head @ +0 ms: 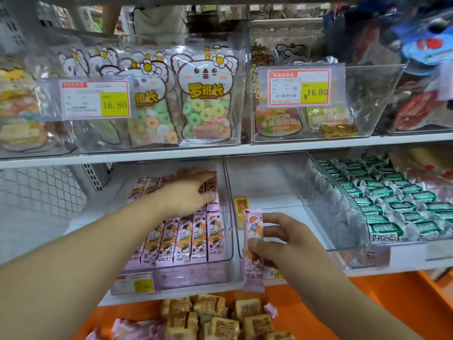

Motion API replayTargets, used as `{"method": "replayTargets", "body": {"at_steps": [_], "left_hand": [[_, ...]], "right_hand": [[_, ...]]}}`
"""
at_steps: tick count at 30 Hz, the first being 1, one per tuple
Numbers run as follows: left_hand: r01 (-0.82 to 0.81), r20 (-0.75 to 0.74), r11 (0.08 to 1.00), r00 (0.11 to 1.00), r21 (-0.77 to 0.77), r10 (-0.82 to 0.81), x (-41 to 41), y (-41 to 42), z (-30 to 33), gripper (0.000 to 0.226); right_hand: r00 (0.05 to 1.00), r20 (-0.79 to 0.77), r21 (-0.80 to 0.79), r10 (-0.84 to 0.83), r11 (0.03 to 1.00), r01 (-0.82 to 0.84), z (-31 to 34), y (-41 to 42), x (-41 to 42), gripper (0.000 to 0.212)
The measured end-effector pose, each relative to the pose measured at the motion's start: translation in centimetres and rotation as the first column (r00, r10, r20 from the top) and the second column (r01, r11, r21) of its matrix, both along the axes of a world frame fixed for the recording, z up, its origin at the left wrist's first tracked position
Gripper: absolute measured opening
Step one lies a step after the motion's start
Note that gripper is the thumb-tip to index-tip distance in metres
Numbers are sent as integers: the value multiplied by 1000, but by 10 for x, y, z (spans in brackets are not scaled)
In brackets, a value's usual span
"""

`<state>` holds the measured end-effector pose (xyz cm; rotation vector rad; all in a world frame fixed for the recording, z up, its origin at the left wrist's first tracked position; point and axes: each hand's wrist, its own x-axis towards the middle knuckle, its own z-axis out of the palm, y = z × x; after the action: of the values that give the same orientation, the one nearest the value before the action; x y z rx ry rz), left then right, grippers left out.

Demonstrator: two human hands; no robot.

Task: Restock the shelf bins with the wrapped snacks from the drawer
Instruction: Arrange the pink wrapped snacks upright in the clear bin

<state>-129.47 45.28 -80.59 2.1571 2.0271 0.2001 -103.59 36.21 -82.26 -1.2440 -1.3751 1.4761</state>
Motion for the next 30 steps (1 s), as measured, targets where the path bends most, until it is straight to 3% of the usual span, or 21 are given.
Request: {"method": "replayTargets", "body": {"at_steps": [4,6,8,9,10,11,12,15,18,22,25,30], "left_hand": [[-62,269,980,963,192,8,19,-57,7,37],[-151,430,969,901,195,54,31,-93,7,21],[-249,671,968,724,36,161,43,-128,6,12],[-257,799,962,558,-92,226,49,-144,6,12],[-223,877,950,382,-218,291,53,-157,5,15],[-181,906,939,262,-293,333,55,-168,3,20],[-163,912,934,216,-317,348,54,-177,0,25],[-181,916,939,227,-294,331,41,-194,-5,29],[-260,904,919,234,-296,357,25,-206,-1,43],[-357,885,890,259,-284,387,8,-218,-3,56],[-349,875,895,293,-276,384,2,-221,-2,43],[-383,869,893,328,-237,371,-17,-220,5,23]], "right_hand": [[999,-46,24,0,1000,1,8,-8,-3,26],[998,-58,33,11,999,-10,12,-11,-8,26],[998,-56,45,22,999,-20,13,-12,-16,32],[999,-40,52,31,998,-29,13,-13,-21,35],[998,-26,59,49,997,-47,13,-15,-26,38],[997,-14,71,71,995,-70,12,-18,-32,40],[995,1,87,97,991,-97,11,-21,-37,40],[979,119,166,168,968,-186,13,-34,-53,48],[958,192,273,213,926,-261,20,-44,-60,76],[851,425,401,308,779,-482,22,-53,-67,98],[804,530,453,268,712,-536,17,-57,-80,101],[814,547,474,196,728,-495,19,-57,-98,93]]}}
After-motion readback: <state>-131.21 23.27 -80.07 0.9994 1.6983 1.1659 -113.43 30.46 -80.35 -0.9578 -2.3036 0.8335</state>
